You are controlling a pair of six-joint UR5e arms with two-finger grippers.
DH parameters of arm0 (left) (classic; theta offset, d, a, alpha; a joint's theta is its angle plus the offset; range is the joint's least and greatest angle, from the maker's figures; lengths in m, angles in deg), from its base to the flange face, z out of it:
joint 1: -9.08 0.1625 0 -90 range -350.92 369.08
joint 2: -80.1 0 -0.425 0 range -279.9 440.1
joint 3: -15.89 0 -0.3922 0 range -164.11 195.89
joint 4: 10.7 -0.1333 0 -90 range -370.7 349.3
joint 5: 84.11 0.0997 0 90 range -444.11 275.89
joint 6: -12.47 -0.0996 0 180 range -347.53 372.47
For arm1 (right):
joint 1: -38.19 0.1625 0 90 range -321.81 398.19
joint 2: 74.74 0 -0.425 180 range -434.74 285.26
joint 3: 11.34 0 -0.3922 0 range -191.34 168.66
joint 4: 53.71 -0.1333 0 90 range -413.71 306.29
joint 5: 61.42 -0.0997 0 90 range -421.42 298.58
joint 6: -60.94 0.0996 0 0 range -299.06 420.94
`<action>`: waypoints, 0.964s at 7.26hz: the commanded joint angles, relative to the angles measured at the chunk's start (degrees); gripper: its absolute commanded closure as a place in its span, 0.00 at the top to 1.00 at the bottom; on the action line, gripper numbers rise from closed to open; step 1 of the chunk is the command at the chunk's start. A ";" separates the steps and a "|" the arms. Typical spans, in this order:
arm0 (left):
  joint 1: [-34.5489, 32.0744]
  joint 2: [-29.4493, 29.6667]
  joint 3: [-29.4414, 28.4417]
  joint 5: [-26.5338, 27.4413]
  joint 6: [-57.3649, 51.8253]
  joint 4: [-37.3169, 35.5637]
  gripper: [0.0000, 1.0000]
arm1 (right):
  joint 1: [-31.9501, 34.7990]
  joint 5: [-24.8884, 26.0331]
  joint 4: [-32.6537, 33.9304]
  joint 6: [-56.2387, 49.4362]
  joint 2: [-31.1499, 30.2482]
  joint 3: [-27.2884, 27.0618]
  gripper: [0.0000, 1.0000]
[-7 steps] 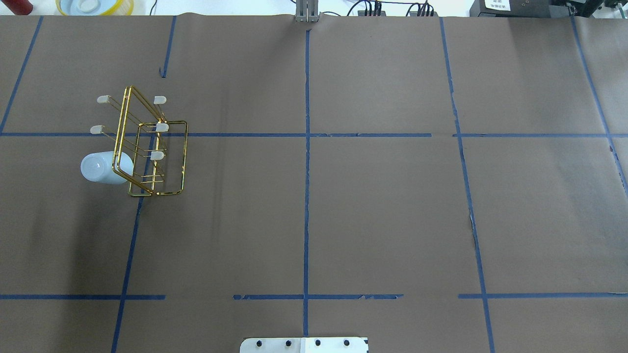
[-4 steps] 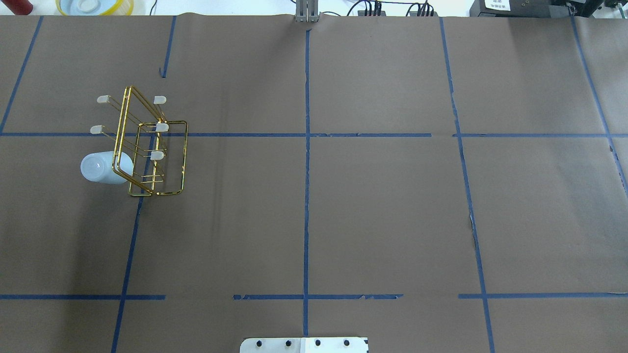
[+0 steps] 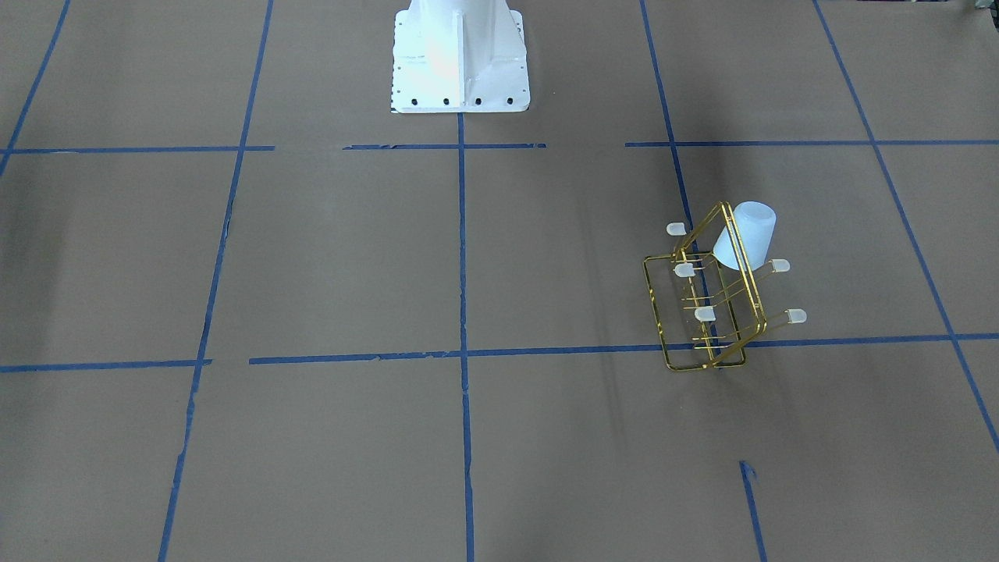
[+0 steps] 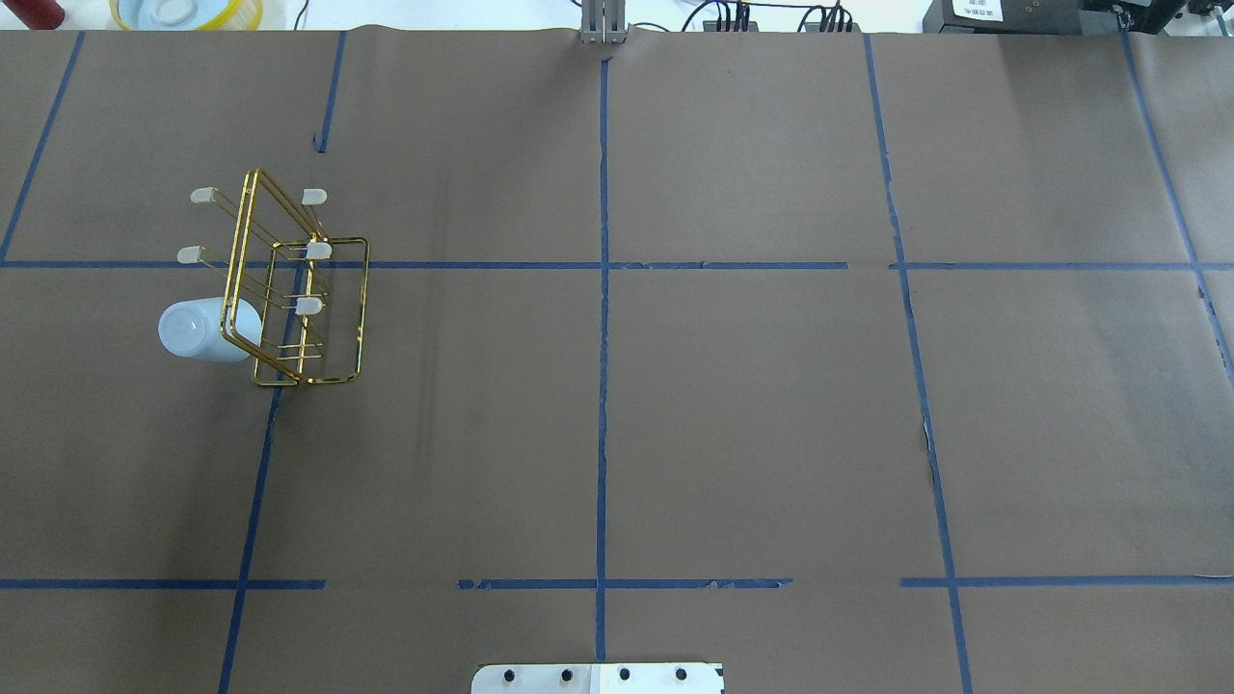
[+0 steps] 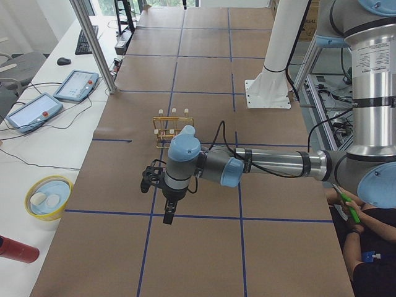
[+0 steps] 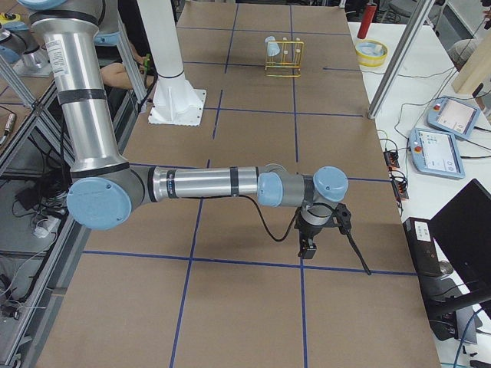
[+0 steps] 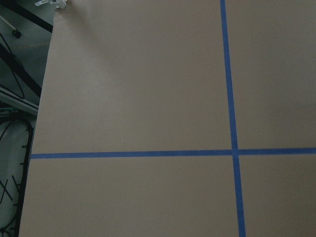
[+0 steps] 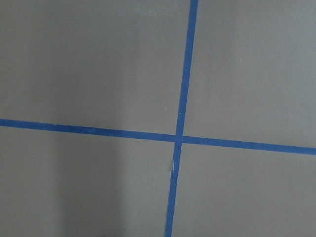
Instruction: Hang cup on cup holder
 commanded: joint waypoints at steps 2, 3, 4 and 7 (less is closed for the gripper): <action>-0.22 -0.24 0.31 -9.21 -10.73 -9.16 1.00 | 0.05 0.00 -0.01 0.00 0.00 0.00 1.00; -0.22 -0.50 0.14 -9.74 -11.62 -10.48 1.00 | -0.04 0.00 0.08 0.00 0.00 0.00 1.00; -0.22 -0.41 0.05 -9.84 -11.63 -11.19 1.00 | 0.05 0.00 0.08 0.00 0.00 0.00 1.00; -0.22 0.03 0.31 -10.36 -10.67 -13.91 1.00 | -0.04 0.00 0.08 0.00 0.00 0.00 1.00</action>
